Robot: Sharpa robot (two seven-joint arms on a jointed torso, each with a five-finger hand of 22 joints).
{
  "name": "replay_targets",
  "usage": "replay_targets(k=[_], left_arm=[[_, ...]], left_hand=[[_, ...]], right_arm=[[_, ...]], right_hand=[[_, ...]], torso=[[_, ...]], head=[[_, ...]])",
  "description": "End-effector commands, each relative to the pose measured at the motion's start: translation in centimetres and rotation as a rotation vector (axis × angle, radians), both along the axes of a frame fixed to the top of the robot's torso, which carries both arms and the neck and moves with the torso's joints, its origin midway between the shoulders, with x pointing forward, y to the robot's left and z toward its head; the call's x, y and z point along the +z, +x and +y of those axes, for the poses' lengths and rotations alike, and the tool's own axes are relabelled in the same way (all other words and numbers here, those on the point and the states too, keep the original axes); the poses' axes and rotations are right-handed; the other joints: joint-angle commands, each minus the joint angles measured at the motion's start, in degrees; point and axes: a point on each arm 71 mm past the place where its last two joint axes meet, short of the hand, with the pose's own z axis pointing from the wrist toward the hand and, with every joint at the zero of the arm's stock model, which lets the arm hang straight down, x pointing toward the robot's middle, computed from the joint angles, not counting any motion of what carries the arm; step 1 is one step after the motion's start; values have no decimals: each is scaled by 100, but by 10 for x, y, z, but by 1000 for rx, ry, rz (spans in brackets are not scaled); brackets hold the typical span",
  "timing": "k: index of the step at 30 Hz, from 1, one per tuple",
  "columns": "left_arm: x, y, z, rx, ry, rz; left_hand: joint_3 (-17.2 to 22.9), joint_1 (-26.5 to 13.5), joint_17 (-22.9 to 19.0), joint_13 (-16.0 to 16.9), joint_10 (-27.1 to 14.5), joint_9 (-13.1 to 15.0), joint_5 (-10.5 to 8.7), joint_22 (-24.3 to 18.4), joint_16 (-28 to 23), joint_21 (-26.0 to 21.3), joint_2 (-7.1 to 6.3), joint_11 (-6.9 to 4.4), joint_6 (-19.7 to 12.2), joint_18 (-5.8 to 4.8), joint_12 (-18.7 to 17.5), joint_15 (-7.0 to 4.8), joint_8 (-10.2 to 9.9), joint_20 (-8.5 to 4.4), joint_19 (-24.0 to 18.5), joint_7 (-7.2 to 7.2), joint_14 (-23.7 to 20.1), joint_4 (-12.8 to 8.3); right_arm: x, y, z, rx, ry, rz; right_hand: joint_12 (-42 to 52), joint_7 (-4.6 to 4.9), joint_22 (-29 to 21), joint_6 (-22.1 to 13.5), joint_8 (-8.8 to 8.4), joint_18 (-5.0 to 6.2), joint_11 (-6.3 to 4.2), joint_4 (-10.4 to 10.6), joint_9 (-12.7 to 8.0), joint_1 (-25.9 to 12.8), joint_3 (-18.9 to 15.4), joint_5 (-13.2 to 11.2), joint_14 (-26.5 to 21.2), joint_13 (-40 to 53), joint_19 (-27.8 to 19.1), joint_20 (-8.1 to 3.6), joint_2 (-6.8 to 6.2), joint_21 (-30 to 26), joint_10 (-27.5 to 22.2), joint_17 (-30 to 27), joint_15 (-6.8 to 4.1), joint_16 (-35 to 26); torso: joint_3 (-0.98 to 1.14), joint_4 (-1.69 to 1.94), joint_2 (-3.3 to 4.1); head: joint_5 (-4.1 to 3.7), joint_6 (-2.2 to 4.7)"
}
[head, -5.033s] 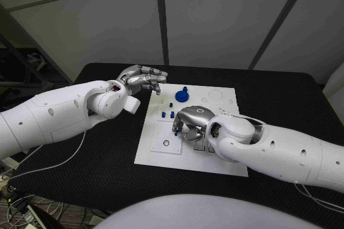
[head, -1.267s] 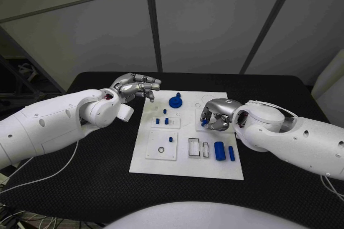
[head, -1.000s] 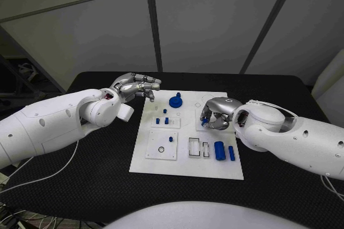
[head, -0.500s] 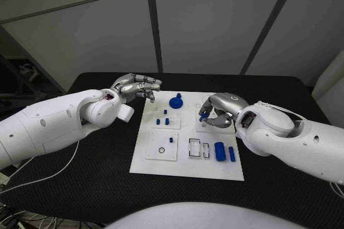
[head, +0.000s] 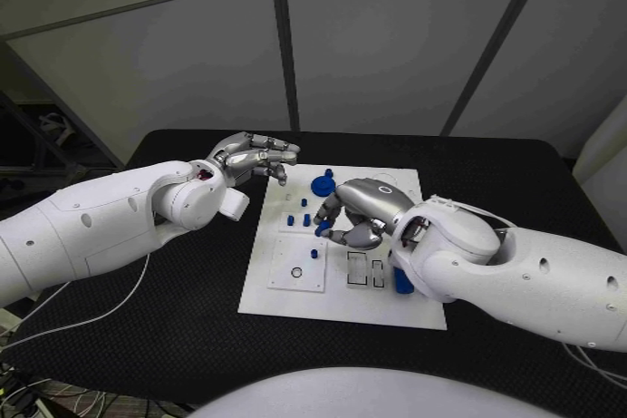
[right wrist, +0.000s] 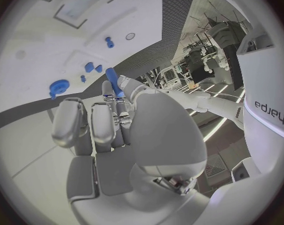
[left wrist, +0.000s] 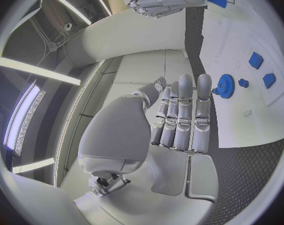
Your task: Assemble the parts on the task board
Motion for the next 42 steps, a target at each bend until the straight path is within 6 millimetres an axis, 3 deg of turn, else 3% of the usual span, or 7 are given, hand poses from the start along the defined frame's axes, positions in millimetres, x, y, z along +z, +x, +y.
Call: replay_targets(k=[1, 6, 16, 42], left_arm=[[1, 0, -3, -11, -10, -4], [2, 0, -6, -16, -13, -4], [2, 0, -8, -20, -16, -5], [2, 1, -10, -26, -18, -5]], left_hand=[[-19, -37, -11, 10, -45, -8, 4, -10, -35, -39, 33, -10, -53, 283, 20, 12, 34, 32, 14, 1, -24, -9], [-19, -37, -11, 10, -45, -8, 4, -10, -35, -39, 33, -10, -53, 283, 20, 12, 34, 32, 14, 1, -24, -9], [-19, -37, -11, 10, -45, -8, 4, -10, -35, -39, 33, -10, -53, 283, 20, 12, 34, 32, 14, 1, -24, -9], [-19, -37, -11, 10, -45, -8, 4, -10, -35, -39, 33, -10, -53, 283, 20, 12, 34, 32, 14, 1, -24, -9]], right_arm=[[-5, -7, 14, 71, 27, 18], [-19, -16, 34, 132, 19, 46], [-38, -18, 44, 155, -26, 86], [-53, -14, 45, 129, -149, 80]], right_hand=[[-31, 58, -5, 2, -11, -10, 13, -5, 9, 45, 25, 43, 210, 4, 0, -24, 1, 8, 15, 0, -37, 32], [-44, 65, -10, -5, -18, -9, 19, -15, 8, 51, 29, 58, 208, 4, -3, -25, -5, 4, 10, -4, -33, 30], [-54, 72, -9, -9, -22, -10, 24, -23, 6, 53, 29, 67, 208, 3, -4, -24, -13, 5, 6, -4, -30, 32], [-62, 74, 13, -7, -23, -15, 27, -27, 7, 50, 28, 72, 210, 4, 4, -22, -17, 20, 7, 8, -27, 43]], torso=[[-2, 10, 5], [-1, -3, 8], [7, -4, 0], [4, -7, 1]], head=[[26, -16], [114, -50], [201, -115], [223, -152]])
